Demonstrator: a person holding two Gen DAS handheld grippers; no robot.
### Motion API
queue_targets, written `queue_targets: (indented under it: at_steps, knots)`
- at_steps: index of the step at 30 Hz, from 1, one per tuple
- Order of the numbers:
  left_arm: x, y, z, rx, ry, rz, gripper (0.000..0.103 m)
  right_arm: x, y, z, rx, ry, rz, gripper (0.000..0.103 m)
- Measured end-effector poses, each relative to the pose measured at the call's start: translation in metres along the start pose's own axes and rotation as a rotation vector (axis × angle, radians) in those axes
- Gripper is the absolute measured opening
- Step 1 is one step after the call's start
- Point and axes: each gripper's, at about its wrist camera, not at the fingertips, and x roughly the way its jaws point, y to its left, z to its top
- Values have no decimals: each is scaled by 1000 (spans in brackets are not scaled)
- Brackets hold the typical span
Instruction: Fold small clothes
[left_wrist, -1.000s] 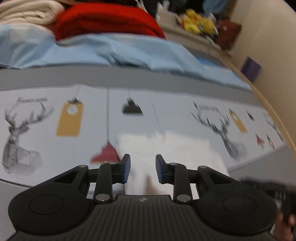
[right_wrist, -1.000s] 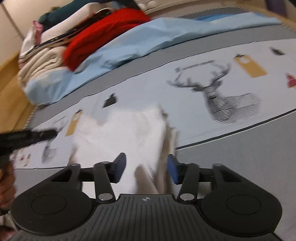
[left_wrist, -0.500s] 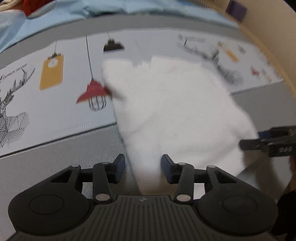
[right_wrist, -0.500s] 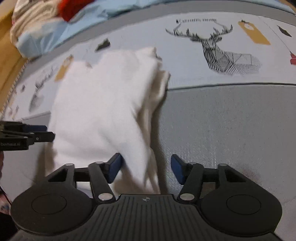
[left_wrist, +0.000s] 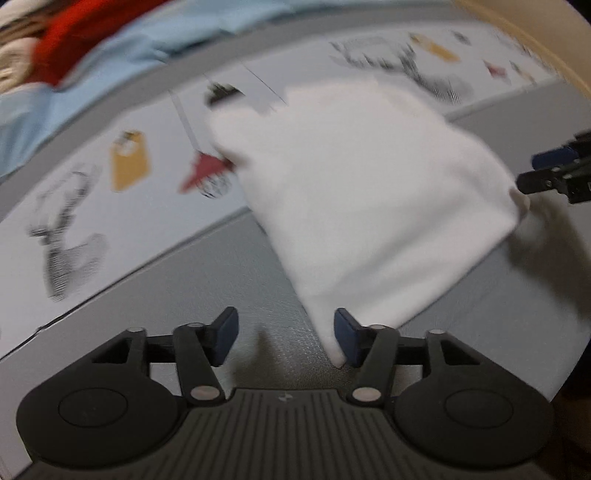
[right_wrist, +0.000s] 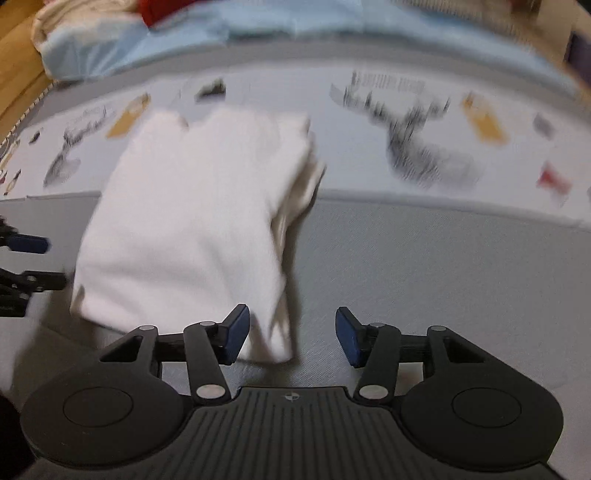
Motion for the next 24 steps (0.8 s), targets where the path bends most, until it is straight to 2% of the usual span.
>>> queue_targets:
  at_steps: [2,3,5,8,11,16,19,24]
  knots:
    - [-28,1,-1,-56,-71,9,78,-25,-4,-1,35,-86,-4,59]
    - [-42,-1,0,-81,-115,14,80,-39,-6,-2,64,-129,2,61]
    - [-73,-4,-9,-127,-209,6,84,-68,-8,-9,105,-210,19,71]
    - [-107,-16,-25,-199,-316,-17,86,-106,-3,-28,92,-328,28,84]
    - [-129,-38,-48,-267,-386,5,86,-132,5,-56,70,-420,12,87]
    - [-133,-65,-71,-338,-425,67,86,-150,25,-83,59,-492,3,90]
    - [-124,-73,-70,-339,-387,101,86,-140,42,-92,2,-436,-23,90]
    - [-110,-67,-69,-382,-332,116,86,-135,63,-97,-93,-414,-33,90]
